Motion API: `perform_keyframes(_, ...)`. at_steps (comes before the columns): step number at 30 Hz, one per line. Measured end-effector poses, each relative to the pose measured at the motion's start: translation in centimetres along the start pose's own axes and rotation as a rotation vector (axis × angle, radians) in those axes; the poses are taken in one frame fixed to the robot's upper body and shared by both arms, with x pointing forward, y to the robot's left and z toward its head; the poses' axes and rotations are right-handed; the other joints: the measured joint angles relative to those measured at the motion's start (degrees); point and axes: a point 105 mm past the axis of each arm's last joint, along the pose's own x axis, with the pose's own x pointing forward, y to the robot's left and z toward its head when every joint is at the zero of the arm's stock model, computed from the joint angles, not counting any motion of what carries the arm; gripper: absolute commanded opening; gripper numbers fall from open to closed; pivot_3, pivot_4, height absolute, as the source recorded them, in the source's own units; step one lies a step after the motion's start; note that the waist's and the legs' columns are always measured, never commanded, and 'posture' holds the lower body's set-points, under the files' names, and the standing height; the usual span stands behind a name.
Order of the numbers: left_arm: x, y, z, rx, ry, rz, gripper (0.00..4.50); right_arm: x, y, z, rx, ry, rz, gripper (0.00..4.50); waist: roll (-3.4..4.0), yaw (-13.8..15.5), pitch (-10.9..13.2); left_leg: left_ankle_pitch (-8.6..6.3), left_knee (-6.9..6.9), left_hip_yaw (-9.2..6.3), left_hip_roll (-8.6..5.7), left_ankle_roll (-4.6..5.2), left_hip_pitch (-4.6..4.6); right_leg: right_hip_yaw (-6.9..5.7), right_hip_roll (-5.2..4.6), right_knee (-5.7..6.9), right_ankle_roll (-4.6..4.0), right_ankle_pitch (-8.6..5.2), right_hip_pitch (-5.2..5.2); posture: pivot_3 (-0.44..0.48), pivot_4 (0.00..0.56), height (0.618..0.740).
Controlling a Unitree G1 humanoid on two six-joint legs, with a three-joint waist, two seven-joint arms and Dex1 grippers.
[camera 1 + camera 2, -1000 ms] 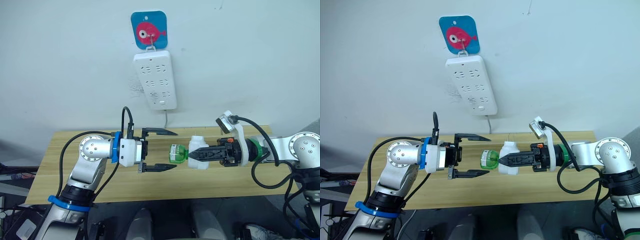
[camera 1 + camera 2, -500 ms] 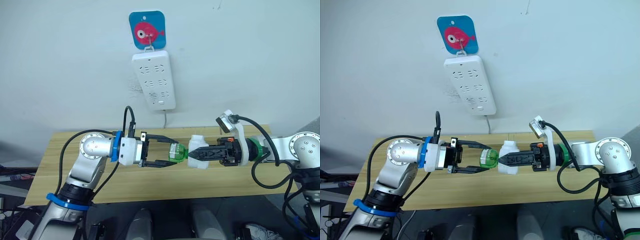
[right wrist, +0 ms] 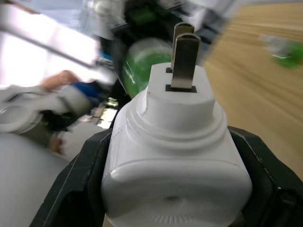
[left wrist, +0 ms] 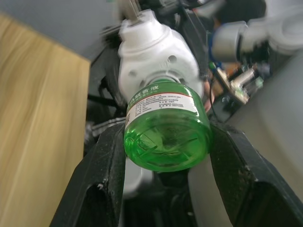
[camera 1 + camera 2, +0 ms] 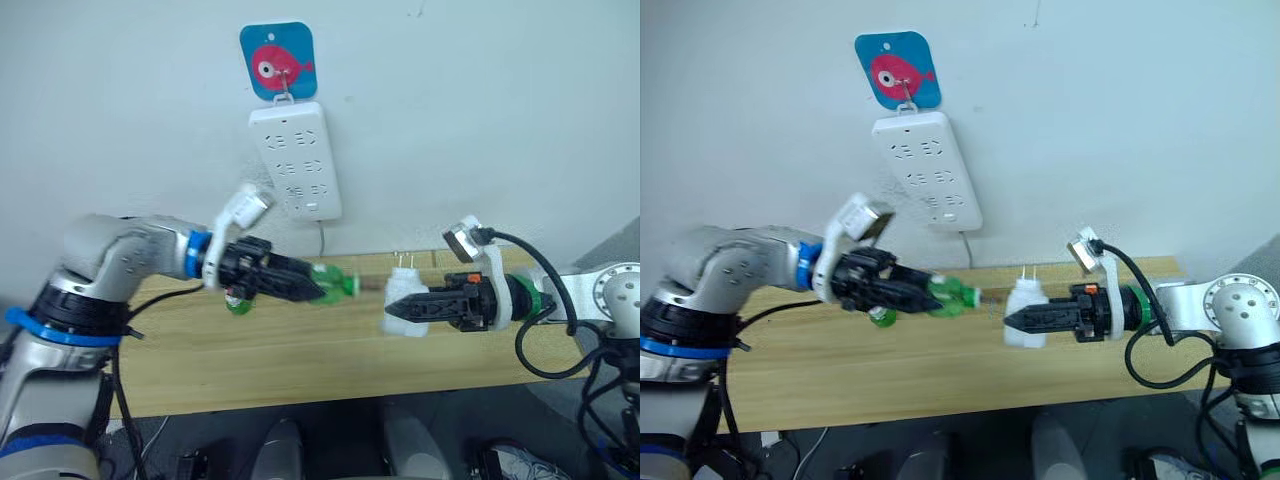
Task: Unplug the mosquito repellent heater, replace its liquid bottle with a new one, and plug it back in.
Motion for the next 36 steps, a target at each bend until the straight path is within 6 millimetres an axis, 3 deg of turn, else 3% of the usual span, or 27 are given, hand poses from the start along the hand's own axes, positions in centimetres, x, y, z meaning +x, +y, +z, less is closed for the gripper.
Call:
perform_keyframes(7,-0.4,-0.8,-1.1,-0.022,0.023,-0.032,2.22,0.3,-0.5,-0.4,0.006,0.019,-0.011,3.04,0.0,0.36,0.0,0.01,0.0,0.04,0.0,-0.01,-0.01,0.04,-0.03,-0.03,0.0,0.0,0.0,-0.103,0.187,0.734)
perform_keyframes(10,-0.9,-0.6,-2.1,0.02,0.052,0.002,2.22,0.0,-1.9,-0.4,-0.007,0.024,-0.106,3.04,0.01,0.49,0.0,0.01,-0.03,0.08,-0.01,-0.01,0.02,0.08,-0.03,-0.02,0.0,0.0,-0.01,-0.105,0.187,0.734)
perform_keyframes(15,-0.9,1.3,-2.9,0.149,0.017,0.134,2.22,-1.5,-8.6,-0.3,-0.077,0.005,-0.531,3.04,0.0,0.9,0.0,0.01,0.01,0.12,-0.04,-0.03,0.0,0.11,-0.06,-0.01,0.0,0.0,-0.01,-0.102,0.197,0.734)
perform_keyframes(20,-0.1,1.8,-5.8,0.206,0.05,0.191,2.22,-6.0,-15.3,-2.6,-0.197,0.14,-0.999,3.04,0.0,0.97,0.0,0.1,-0.03,0.21,-0.07,-0.18,-0.31,0.19,-0.12,-0.01,0.0,0.01,-0.42,-0.103,0.208,0.734)
perform_keyframes(26,1.0,1.4,-7.5,0.276,0.11,0.187,2.22,-8.9,-18.5,-3.1,-0.283,0.318,-1.185,3.04,0.0,0.82,0.04,0.02,0.02,0.29,-0.06,-0.03,-0.25,0.27,-0.11,0.23,-0.01,0.01,-0.44,-0.104,0.212,0.734)
perform_keyframes(32,1.5,1.7,-8.1,0.302,0.128,0.196,2.22,-9.4,-20.1,-2.4,-0.316,0.395,-1.193,3.04,0.01,0.76,0.05,0.02,0.03,0.27,-0.06,-0.03,-0.19,0.26,-0.08,0.37,-0.02,0.01,-0.44,-0.091,0.213,0.734)
perform_keyframes(33,1.5,1.8,-8.2,0.306,0.128,0.199,2.22,-9.5,-20.2,-2.4,-0.306,0.401,-1.189,3.77,0.01,0.76,0.05,0.02,0.02,0.27,-0.06,-0.03,-0.2,0.26,-0.09,0.36,-0.02,0.01,-0.44,-0.091,0.213,0.734)
perform_keyframes(36,1.5,1.8,-8.4,0.309,0.128,0.202,2.22,-9.7,-20.4,-2.4,-0.289,0.416,-1.186,4.5,0.01,0.78,0.05,0.02,0.03,0.27,-0.07,-0.03,-0.21,0.26,-0.11,0.35,-0.02,0.01,-0.44,-0.089,0.21,0.734)
